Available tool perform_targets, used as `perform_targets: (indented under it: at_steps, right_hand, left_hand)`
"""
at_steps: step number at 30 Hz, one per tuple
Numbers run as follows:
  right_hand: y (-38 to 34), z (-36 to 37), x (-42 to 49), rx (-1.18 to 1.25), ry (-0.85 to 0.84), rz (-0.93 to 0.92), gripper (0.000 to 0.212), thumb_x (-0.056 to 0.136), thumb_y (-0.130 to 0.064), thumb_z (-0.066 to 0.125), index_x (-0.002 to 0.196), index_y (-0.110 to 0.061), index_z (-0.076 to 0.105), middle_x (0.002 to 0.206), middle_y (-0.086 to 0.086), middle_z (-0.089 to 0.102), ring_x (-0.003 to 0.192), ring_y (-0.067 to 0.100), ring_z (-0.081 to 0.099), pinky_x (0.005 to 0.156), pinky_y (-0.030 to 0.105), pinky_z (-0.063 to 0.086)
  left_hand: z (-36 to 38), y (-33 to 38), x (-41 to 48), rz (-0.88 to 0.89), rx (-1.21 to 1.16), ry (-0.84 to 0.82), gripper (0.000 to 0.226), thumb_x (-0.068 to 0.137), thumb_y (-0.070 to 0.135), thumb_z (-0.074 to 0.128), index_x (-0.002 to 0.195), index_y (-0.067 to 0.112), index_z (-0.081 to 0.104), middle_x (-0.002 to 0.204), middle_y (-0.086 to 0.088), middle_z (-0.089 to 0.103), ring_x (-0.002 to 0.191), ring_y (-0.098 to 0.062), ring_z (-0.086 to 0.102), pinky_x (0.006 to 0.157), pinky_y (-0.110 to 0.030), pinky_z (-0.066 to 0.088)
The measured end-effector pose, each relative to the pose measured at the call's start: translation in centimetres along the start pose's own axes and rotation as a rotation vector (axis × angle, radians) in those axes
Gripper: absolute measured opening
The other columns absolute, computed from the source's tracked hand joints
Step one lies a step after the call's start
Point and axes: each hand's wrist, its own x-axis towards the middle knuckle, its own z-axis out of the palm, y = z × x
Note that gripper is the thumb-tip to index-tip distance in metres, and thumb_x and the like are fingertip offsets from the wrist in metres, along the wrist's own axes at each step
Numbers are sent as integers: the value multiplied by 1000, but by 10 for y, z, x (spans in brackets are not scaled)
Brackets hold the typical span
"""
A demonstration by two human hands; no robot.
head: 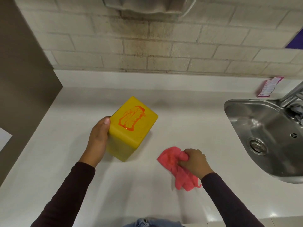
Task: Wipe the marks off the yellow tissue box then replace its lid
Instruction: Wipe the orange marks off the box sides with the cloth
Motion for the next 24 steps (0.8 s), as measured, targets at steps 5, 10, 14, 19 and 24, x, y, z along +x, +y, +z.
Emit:
perform_targets:
  at_steps: [5,10,14,19,24]
  right_hand:
    - [-7,-33,-23,398,-112,-270,16,75,2,64,83,-12,62,89,8,59,79,16,57,66,13,42]
    - [-38,-86,-46,824,-206,-373,30,70,-9,55,97,-20,62,84,7,62,62,21,54,47,27,40]
    - [-78,-98,-41,1235,-122,-455,34,74,-7,57,103,-24,55,92,-8,66,81,10,61,65,20,52]
    - [-121,-71,-27,1019,185,-317,17,86,-3,60,92,-18,59,90,-2,64,81,9,59,71,21,48]
    - [-128,-58,-28,558,524,-481,37,77,-4,60,109,-24,57,112,-1,56,104,15,52,91,24,40]
  left_hand:
    - [-2,-4,-1,6,-66,-20,41,74,66,32,86,49,67,85,20,71,79,4,63,76,-31,46]
    - [-5,-8,-1,32,-94,-67,39,71,63,37,86,43,68,86,13,72,82,-6,64,81,-40,47]
    - [-2,-7,-1,80,-105,-113,36,71,57,41,84,38,69,85,12,71,81,-5,63,74,-27,49]
    - [3,-4,-8,163,-70,-138,36,74,56,41,85,31,65,86,7,68,81,-8,61,69,-17,46]
    - [5,1,-12,208,-31,-137,34,75,55,39,82,33,64,87,3,66,81,-12,60,69,-21,46]
